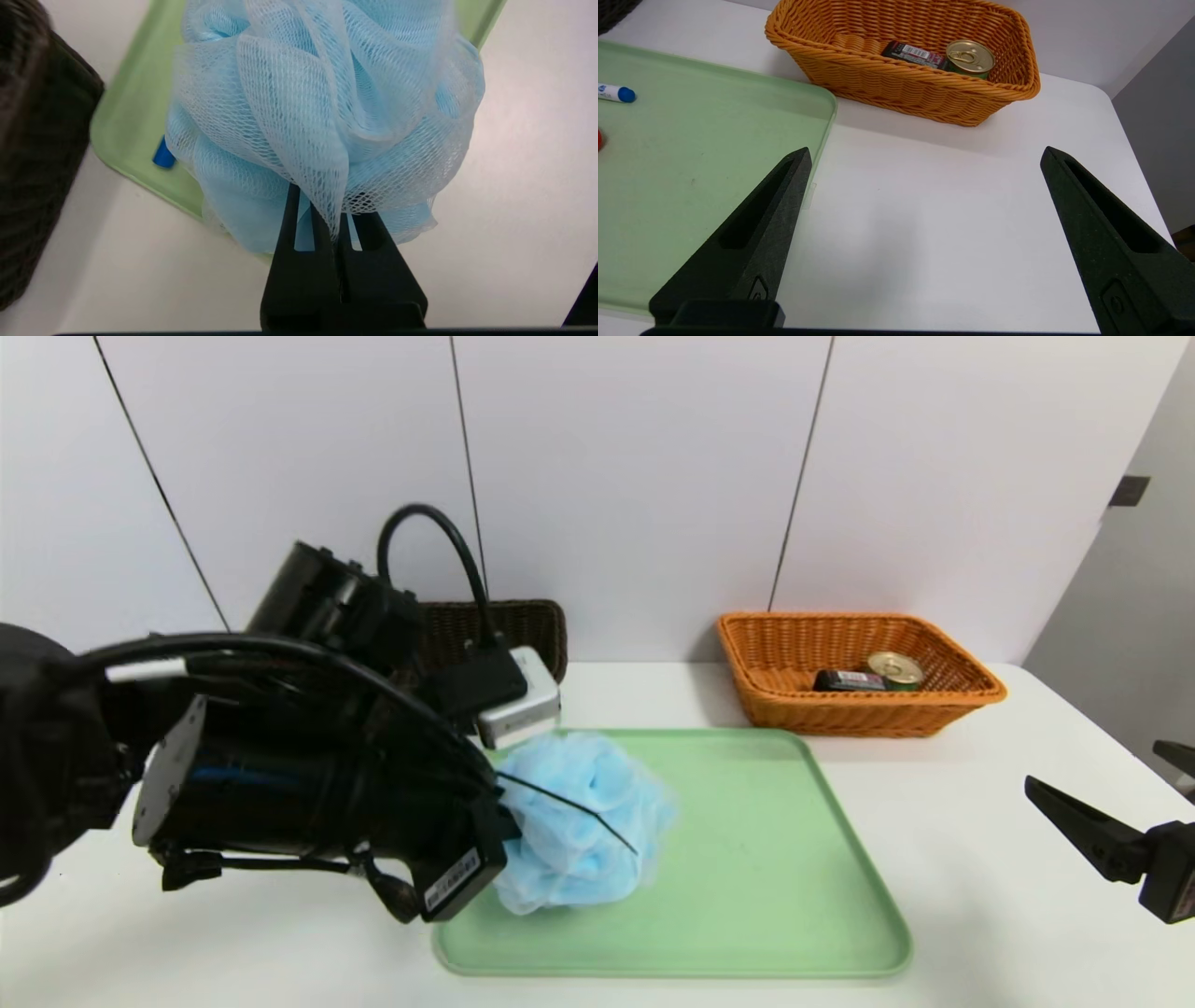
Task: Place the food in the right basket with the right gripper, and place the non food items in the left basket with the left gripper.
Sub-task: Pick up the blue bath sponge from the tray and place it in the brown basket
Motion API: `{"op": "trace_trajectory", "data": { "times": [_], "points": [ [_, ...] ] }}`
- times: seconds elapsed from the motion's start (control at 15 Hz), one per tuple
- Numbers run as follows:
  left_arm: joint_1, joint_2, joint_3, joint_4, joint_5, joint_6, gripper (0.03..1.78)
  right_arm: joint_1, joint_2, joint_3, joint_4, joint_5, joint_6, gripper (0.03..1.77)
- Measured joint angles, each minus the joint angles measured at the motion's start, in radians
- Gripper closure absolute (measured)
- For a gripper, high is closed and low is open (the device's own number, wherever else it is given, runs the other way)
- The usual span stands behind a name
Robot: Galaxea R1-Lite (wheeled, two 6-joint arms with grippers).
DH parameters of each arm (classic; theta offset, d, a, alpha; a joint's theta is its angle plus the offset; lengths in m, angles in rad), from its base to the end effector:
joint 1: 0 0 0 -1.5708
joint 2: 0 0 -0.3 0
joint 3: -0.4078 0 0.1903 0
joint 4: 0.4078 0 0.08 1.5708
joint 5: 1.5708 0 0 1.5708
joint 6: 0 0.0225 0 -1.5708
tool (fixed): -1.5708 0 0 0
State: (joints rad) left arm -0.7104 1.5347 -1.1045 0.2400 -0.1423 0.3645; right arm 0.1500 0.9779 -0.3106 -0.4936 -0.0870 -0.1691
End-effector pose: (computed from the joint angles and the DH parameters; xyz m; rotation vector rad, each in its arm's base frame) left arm 0.1947 -0.1717 0.2320 0.5231 0.5087 -0.9367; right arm 0.1161 0.0156 0.1823 -0.1892 0.1668 0.0773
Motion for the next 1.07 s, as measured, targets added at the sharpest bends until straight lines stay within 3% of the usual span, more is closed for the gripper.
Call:
{"op": "trace_trajectory", "data": {
  "times": [0.2,0.6,0.8,1.07],
  "points": [
    [0.015,-0.051,-0.094,-0.003,0.0,-0.111,1.73,0.0,0.002,0.007,0.0,0.0,0.0,0.1],
    [0.162,-0.081,-0.195,-0.012,0.001,-0.124,1.73,0.0,0.0,0.013,-0.002,0.0,-0.004,0.1],
    [0.278,-0.018,-0.256,-0.095,0.001,-0.121,1.73,0.0,0.0,0.013,-0.002,0.0,-0.004,0.1],
    [0.417,0.141,-0.306,-0.283,0.004,-0.114,1.73,0.0,-0.002,0.015,-0.002,-0.001,-0.002,0.1]
  ]
}}
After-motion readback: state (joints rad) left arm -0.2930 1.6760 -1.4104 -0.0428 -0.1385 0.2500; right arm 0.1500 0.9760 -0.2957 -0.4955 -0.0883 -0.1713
